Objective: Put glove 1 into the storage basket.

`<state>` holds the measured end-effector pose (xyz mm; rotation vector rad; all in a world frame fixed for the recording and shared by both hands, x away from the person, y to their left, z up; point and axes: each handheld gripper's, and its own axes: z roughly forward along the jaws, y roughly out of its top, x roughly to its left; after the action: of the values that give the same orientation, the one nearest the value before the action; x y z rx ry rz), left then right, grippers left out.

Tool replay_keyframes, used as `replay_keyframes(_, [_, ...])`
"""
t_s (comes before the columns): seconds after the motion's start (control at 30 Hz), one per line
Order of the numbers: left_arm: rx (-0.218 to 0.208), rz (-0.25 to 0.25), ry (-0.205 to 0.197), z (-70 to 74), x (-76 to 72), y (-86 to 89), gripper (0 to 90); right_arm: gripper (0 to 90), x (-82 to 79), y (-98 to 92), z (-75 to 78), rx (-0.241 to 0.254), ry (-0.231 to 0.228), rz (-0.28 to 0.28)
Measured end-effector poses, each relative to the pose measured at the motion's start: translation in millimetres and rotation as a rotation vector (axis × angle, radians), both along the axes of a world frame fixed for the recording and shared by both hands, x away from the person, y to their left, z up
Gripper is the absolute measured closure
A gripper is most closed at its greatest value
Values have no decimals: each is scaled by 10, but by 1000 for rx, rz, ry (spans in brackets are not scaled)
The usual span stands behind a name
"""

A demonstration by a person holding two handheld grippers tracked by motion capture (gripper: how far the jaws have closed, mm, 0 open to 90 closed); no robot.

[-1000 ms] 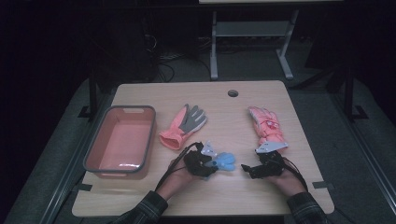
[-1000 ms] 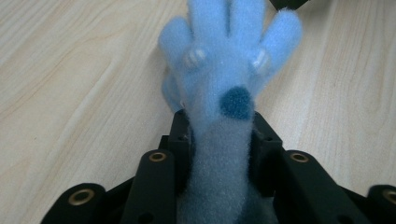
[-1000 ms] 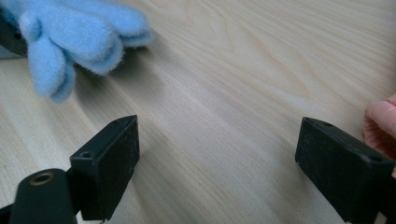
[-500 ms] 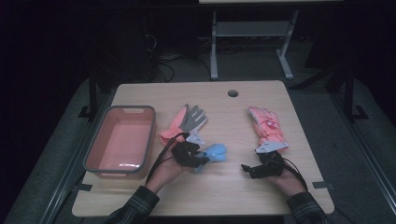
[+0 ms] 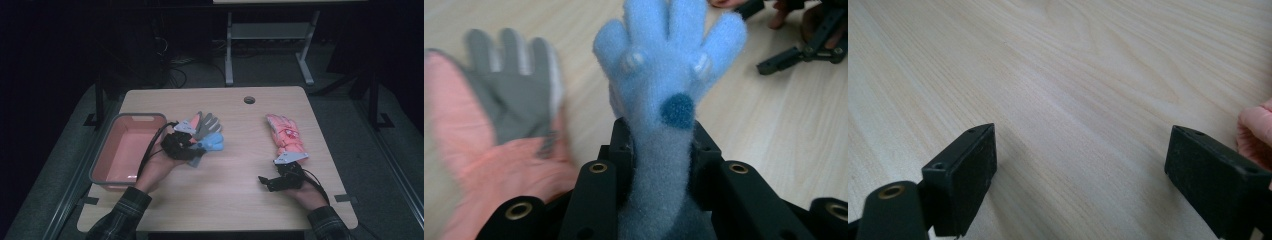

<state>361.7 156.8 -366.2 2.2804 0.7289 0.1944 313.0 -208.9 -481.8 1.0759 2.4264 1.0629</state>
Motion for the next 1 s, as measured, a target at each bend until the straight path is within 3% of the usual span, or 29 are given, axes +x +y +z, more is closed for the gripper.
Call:
replay_keyframes(0.1, [-11,40,-9,88,58,144,705,128,0,0,0,0,0,0])
replay_keyframes(0.3, [8,110,-32,229,192,490,705,128,0,0,0,0,0,0])
replay_keyframes(0.5, [15,199,-44,274,306,847,704,128,0,0,0,-1,0,0])
replay_keyframes(0.7, [30,296,-40,180,385,1155,702,128,0,-1,1,-1,1,1])
replay_keyframes(1.0, [124,395,-11,-158,538,1463,700,128,0,-1,1,-1,1,1])
